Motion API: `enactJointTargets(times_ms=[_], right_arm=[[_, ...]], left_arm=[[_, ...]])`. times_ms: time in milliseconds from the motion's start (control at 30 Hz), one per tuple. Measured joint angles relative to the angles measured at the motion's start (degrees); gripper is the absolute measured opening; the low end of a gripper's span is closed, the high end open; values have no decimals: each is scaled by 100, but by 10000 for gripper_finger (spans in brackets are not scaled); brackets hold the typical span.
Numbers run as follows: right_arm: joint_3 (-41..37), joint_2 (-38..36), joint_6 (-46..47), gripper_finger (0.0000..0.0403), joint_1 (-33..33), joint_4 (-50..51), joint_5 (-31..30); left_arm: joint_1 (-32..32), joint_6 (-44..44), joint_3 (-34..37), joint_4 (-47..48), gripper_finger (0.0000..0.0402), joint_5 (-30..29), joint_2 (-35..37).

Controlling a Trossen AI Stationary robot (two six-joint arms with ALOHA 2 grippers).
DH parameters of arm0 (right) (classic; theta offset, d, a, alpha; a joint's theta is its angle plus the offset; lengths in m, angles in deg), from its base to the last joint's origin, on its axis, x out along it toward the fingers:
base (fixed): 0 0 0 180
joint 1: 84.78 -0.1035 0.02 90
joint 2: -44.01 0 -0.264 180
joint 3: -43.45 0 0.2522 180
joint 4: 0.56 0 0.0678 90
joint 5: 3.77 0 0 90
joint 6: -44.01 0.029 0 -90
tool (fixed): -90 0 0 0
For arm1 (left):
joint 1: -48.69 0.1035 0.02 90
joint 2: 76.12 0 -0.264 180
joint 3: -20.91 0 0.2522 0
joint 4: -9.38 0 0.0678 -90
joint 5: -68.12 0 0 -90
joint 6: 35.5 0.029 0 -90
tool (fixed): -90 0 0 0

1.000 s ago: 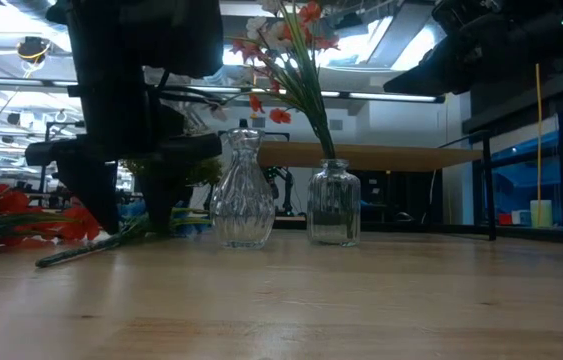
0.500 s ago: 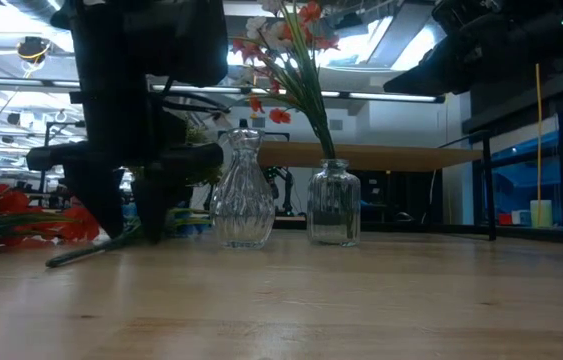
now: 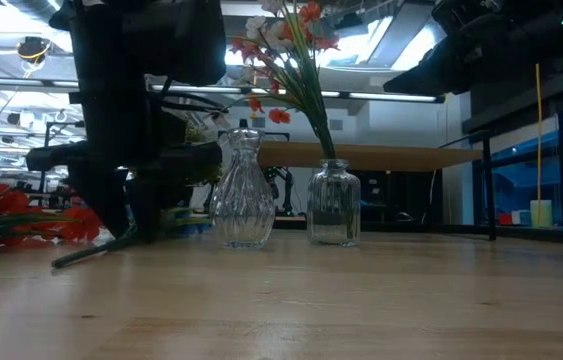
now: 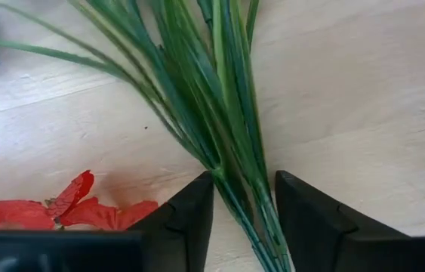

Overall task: Pick and place flowers into a vace then onto a shelf
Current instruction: Put the blue flowers into the bottom transparent vase

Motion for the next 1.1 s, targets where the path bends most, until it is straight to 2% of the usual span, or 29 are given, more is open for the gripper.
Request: enactJointTargets(times_ms=[500, 767, 967, 1100], right_arm=[[0, 0, 0, 4, 1, 1, 0], [0, 0, 0, 4, 1, 1, 0], [0, 0, -2, 4, 1, 5, 0], [0, 0, -15, 4, -1, 6, 0]], left_arm=[[0, -99, -2, 36, 17, 67, 11], [-20, -123, 4, 144, 20, 44, 158], [-276, -604, 4, 763, 15, -340, 743], [-537, -983, 2, 1028, 13, -871, 1185]])
